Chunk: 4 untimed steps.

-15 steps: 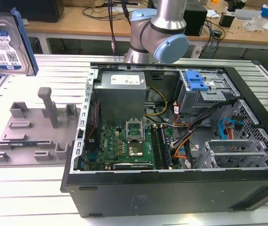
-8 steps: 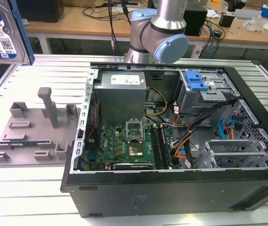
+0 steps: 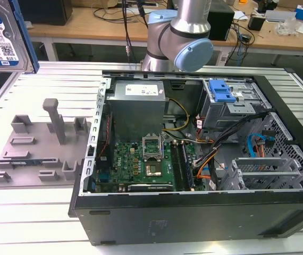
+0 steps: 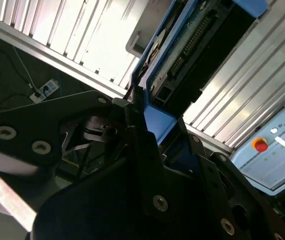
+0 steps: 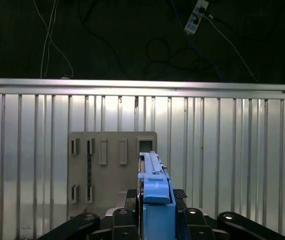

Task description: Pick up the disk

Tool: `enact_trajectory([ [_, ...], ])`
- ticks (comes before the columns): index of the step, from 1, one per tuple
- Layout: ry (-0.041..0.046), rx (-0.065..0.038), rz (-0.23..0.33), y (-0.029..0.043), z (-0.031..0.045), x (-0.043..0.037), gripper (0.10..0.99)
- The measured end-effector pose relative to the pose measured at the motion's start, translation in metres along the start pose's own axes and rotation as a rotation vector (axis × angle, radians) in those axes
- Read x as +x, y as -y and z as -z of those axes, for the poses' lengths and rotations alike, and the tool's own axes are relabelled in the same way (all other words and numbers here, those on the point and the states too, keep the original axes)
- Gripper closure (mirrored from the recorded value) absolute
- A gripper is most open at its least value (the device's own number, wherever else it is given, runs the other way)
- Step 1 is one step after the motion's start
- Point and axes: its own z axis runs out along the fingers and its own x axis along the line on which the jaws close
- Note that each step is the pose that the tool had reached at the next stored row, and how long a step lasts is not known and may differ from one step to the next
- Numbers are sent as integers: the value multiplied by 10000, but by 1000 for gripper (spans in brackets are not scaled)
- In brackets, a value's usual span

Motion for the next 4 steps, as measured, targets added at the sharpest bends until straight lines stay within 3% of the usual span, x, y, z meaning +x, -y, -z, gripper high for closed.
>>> enact_trajectory([
  [4, -3, 0, 0, 0, 0, 0, 718],
])
